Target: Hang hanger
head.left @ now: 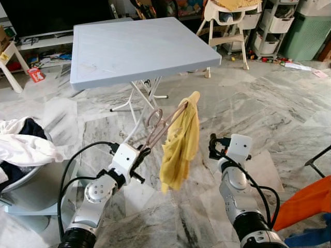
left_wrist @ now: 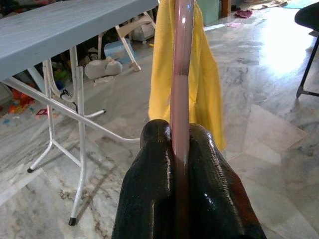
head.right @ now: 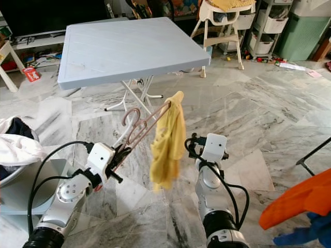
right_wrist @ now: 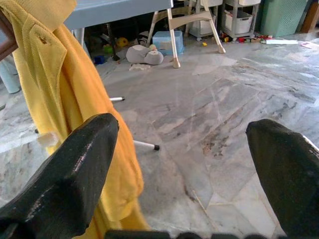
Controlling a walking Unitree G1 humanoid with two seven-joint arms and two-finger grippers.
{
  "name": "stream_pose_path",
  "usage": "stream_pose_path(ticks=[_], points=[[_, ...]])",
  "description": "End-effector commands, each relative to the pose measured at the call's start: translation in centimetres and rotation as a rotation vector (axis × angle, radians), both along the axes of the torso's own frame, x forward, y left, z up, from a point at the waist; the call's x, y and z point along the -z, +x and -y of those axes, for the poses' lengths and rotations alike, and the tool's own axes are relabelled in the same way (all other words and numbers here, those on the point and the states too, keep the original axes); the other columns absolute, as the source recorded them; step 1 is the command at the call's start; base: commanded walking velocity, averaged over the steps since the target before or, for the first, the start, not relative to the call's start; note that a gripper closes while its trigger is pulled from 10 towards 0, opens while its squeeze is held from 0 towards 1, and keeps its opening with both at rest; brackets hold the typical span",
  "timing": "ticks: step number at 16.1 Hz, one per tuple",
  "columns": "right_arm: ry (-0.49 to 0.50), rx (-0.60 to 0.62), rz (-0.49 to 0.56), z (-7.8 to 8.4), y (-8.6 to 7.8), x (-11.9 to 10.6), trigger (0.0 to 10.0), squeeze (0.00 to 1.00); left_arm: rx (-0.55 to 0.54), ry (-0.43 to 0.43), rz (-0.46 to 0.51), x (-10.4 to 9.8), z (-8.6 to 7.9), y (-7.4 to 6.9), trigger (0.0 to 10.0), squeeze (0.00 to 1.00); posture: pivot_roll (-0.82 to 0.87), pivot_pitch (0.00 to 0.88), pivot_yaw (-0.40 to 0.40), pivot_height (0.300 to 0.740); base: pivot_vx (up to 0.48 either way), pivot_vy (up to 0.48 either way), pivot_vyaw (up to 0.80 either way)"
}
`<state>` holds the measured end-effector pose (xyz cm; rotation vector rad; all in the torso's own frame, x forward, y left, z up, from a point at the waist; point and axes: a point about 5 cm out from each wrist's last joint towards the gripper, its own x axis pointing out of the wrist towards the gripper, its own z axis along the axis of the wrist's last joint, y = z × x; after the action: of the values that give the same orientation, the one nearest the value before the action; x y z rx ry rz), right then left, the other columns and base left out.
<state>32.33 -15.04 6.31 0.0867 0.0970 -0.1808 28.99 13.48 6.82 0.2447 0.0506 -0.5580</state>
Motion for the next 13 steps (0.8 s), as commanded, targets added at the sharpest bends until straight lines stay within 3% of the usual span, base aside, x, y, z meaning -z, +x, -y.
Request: stream_pose_path(ticks=[1,13], points=[[0.005,0.008,0.006,0.31,0.20,-0.23,10.0,0.00,-0.007,-0.026,0.066,-1.47,-0.01,0.50,0.0,0.00,0.02,0.029,0.325,0.740,0.000,0.000,0.00],[0.005,0.008,0.006,0.31,0.20,-0.23,10.0,0.00,-0.007,-0.026,0.066,-1.47,-0.01,0.50,0.0,0.00,0.02,0.029,0.325,0.740,0.000,0.000,0.00]])
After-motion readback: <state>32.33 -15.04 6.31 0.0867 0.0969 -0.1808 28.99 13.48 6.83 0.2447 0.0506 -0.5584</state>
